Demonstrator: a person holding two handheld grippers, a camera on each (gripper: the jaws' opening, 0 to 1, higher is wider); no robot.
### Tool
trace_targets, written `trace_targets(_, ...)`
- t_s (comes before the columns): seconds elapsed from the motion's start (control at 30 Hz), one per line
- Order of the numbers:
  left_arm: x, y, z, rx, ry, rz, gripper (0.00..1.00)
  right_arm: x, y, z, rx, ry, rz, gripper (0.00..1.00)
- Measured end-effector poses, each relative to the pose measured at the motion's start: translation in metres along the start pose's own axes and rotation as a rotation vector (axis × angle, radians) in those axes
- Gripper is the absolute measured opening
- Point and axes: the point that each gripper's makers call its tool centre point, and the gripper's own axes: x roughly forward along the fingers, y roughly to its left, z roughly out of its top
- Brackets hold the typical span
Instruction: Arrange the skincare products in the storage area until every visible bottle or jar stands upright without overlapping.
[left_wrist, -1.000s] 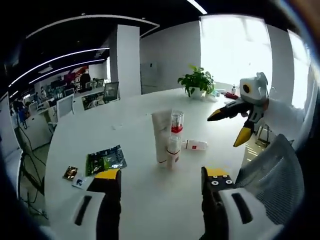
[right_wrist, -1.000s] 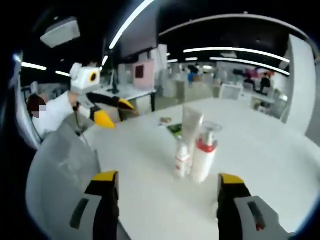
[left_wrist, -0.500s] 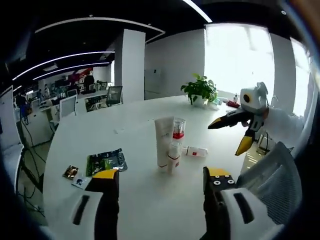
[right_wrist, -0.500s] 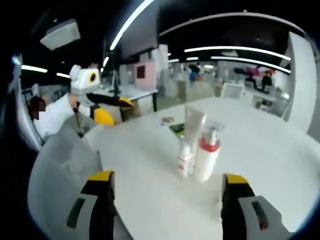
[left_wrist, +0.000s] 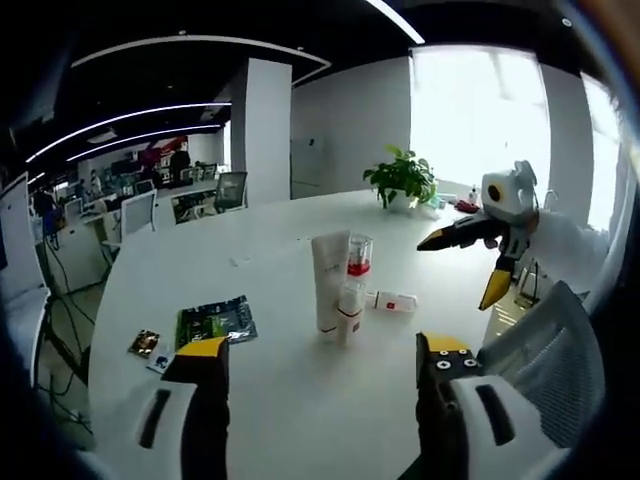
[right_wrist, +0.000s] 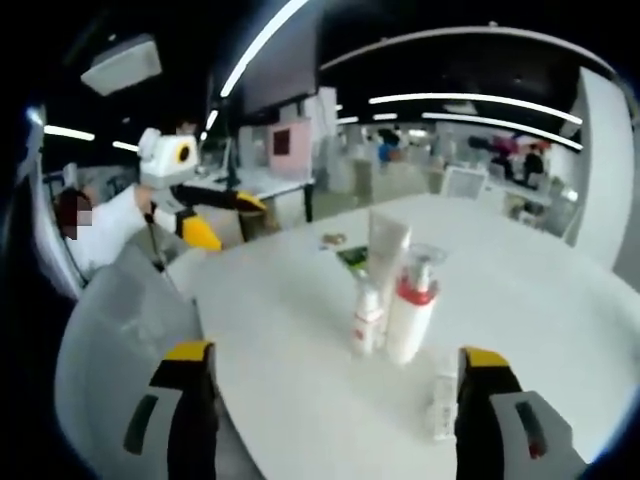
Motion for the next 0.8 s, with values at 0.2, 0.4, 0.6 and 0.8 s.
trace_targets(0.2, -0.0002, -0.0025, 0.0022, 0.003, -0.011, -0.005, 0.75, 0.002, -0.0004, -0.0029, -0.001, 0.011, 0.008, 0.99)
trace_targets(0.4, 0.0006, -0.0035, 0.002, -0.007, -0.015, -0.01, 0.79, 0.0034, 0.0013, -0.0024, 0.017, 0.004, 0.027, 0.99)
trace_targets(0.6, 0.001, -0.0031, -0.0002, -0.012, -0.01, -0.008, 0.83, 0.0037, -0.0043, -0.0062, 0.02, 0.017, 0.016, 0.99)
trace_targets(0.8, 0.0004, -0.0018, -0.0011, -0.015, -0.012, -0.003, 0.86, 0.0032, -0.0068, -0.008, 0.02, 0.021, 0.008, 0.99)
